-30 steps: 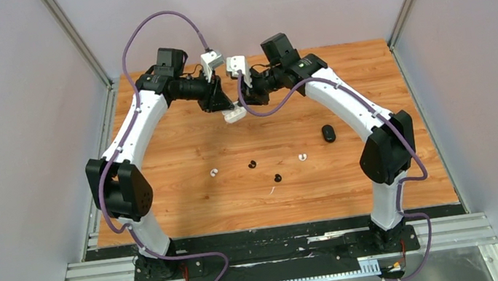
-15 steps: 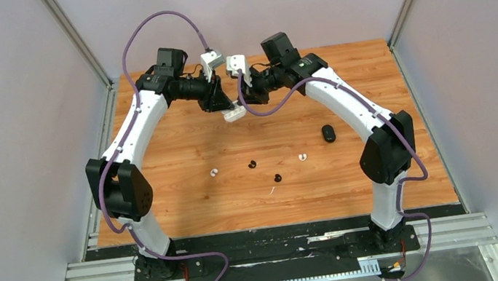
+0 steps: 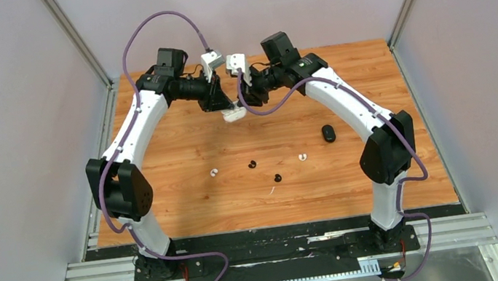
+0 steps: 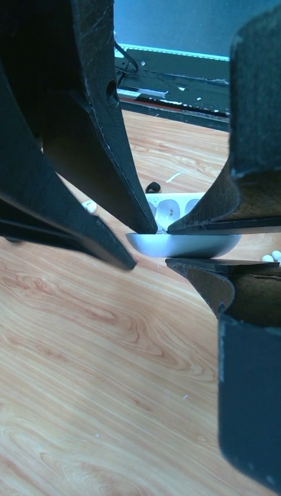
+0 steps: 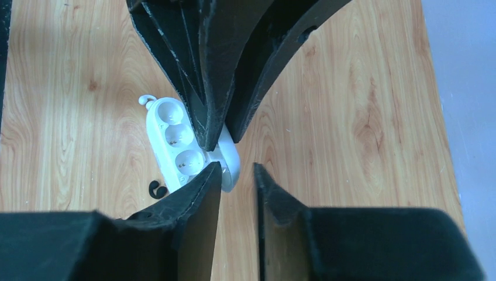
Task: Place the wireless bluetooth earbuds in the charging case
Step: Pass from the right arm to the left, then adjust the right earbud at the center of the board.
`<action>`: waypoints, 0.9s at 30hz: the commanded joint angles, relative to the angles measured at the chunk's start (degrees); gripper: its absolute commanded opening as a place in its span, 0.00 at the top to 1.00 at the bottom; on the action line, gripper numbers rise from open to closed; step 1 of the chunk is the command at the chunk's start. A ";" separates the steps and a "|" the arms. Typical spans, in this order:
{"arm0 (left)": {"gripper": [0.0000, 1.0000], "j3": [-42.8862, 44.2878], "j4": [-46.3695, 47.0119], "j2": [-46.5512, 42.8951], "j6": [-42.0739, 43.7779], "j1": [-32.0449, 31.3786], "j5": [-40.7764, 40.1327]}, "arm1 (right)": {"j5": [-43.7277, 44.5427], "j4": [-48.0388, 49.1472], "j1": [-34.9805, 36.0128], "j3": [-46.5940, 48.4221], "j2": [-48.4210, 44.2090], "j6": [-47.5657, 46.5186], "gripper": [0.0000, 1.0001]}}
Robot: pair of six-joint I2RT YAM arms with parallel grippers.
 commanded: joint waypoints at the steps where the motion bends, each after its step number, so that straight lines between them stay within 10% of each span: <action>1: 1.00 2.31 1.01 -2.12 1.87 0.18 1.04 | 1.07 2.78 0.18 2.80 -0.36 1.82 0.70; 13: 1.00 -0.19 1.32 -9.01 14.87 0.06 -6.72 | 1.04 5.93 -5.11 6.79 -3.63 14.27 0.53; 22: 1.00 -24.98 23.26 -24.54 28.24 -0.69 -11.64 | -11.27 7.32 -18.71 -15.60 -10.02 29.95 0.41; 27: 1.00 -27.21 24.95 -26.12 27.24 -1.81 -11.58 | -6.37 0.09 -19.92 -25.78 -13.24 18.53 0.49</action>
